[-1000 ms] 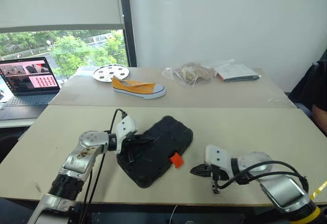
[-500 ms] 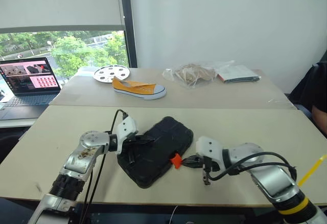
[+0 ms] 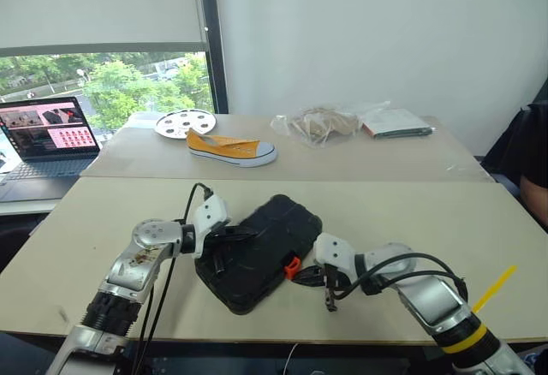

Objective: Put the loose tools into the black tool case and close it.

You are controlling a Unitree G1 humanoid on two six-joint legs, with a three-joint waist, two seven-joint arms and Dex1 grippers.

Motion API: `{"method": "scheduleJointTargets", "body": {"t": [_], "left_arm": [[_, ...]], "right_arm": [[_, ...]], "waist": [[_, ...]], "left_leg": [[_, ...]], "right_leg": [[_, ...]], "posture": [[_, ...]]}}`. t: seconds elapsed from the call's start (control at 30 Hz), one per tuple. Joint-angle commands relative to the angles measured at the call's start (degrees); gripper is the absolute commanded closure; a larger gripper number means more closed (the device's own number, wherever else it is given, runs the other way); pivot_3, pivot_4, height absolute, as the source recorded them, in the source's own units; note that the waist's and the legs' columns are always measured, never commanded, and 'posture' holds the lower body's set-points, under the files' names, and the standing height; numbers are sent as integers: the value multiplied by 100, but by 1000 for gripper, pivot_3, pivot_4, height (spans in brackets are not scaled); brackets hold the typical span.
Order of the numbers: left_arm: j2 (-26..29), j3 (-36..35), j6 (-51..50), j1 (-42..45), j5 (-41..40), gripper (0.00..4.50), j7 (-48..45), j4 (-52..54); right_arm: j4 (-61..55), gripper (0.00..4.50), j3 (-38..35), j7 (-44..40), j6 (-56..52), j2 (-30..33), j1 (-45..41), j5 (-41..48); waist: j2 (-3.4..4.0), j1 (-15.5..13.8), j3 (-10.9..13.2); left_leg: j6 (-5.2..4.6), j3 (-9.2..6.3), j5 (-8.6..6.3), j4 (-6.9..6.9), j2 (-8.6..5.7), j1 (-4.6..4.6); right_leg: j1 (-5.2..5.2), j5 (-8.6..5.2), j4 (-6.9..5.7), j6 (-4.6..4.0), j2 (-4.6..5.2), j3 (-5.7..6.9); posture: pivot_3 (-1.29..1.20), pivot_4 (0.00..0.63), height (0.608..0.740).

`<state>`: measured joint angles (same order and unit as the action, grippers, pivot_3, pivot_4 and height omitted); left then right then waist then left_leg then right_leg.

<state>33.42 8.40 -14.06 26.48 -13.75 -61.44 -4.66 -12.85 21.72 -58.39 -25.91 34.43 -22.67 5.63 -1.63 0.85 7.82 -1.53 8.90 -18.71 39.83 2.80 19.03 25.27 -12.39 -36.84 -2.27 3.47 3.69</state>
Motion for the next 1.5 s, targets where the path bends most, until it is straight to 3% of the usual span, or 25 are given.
{"method": "scheduleJointTargets", "body": {"t": [0.03, 0.5, 0.9, 1.5], "left_arm": [[-19, 265, -194, -217, 184, 4490, -28, -212], [-103, 347, -136, -185, 250, 4490, -72, -371], [-31, 293, -157, -181, 265, 4490, -128, -388], [16, 279, -198, -171, 257, 4490, -146, -345]], "right_arm": [[-321, 4500, -326, 158, 237, -99, -223, 114], [-445, 4500, -469, 247, 169, -136, -216, 159], [-670, 4500, -443, 3, -248, 546, 226, 309], [-269, 4500, -491, 392, 271, -138, 151, 256]], "waist": [[0, 0, 0], [2, -3, 0], [10, -39, -6], [11, -15, -5]], "left_leg": [[0, 0, 0, -1, 0, 0], [-10, -7, -6, -5, 3, -12], [-41, -13, -24, -7, 0, -33], [-40, -22, -25, -12, 2, -26]], "right_leg": [[0, 0, 0, 0, 0, 0], [-6, 0, -5, -1, 1, 1], [-8, -1, 21, 0, 11, 4], [-3, -2, 23, 2, 10, 9]], "posture": [[0, 150, 740], [0, 150, 740], [0, 150, 740], [0, 150, 740]]}}
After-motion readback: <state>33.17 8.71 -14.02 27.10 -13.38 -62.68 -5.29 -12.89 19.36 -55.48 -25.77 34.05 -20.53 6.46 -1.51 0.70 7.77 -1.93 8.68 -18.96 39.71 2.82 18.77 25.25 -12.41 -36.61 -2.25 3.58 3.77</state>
